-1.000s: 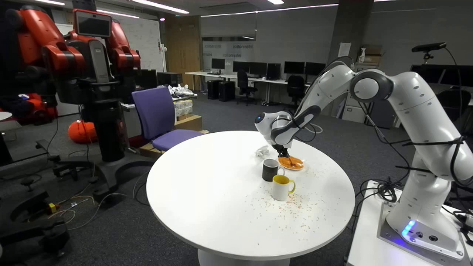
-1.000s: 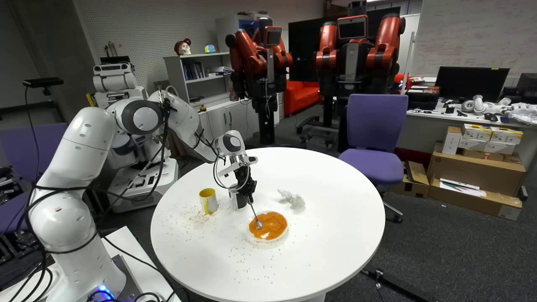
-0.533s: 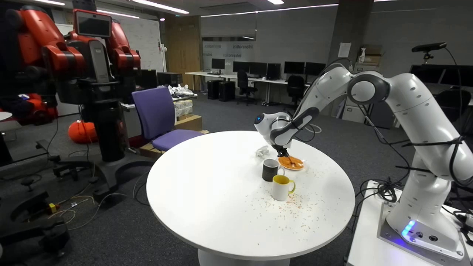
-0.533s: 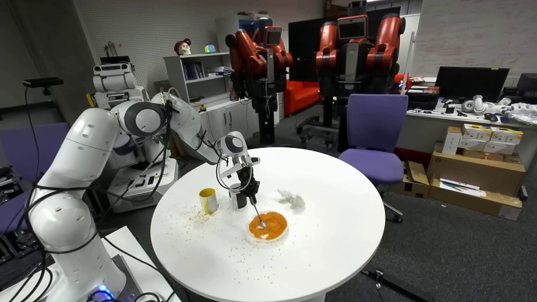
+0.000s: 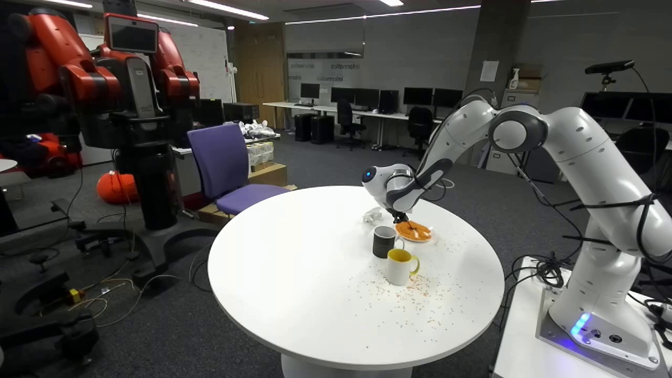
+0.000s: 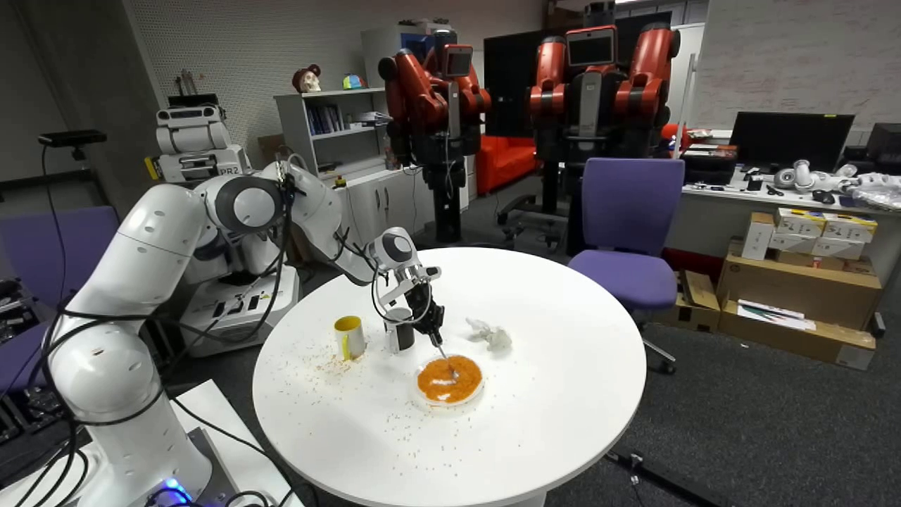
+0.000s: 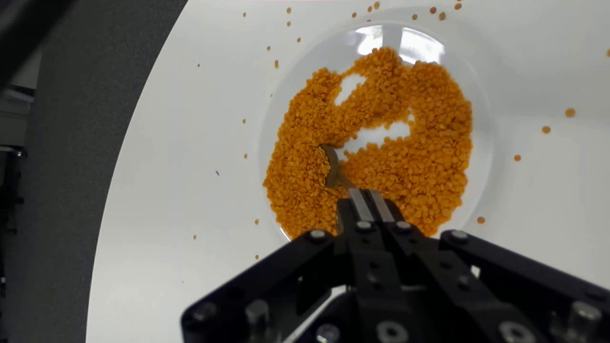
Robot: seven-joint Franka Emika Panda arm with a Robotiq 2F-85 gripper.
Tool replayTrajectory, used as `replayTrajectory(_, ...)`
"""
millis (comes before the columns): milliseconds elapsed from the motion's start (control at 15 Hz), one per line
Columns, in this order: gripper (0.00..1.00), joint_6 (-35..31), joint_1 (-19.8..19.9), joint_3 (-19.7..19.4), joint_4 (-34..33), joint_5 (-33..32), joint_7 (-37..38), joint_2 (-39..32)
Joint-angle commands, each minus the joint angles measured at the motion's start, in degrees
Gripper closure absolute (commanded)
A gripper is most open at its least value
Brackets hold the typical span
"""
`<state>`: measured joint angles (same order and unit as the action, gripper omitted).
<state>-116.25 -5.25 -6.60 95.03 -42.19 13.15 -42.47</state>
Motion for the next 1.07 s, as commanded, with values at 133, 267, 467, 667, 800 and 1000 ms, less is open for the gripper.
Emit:
replayTrajectory(133,1.00,-0.4,-1.6,-0.7,-0.3,-3.2,4.6,-1.6)
replayTrajectory(267,1.00,0.4,-2.3,-0.7,-0.2,-3.6,6.3,-1.4)
replayTrajectory(467,1.00,1.1,-3.3,-0.5,0.3,-4.3,7.6,-1.0)
replayTrajectory(667,1.00,1.7,-4.2,-0.5,0.3,-4.9,8.8,-1.2)
replayTrajectory(800,1.00,3.0,-4.9,-0.8,0.3,-5.9,9.9,-1.5)
replayTrajectory(1000,1.00,4.3,-5.4,-0.8,0.2,-6.8,11.6,-2.0)
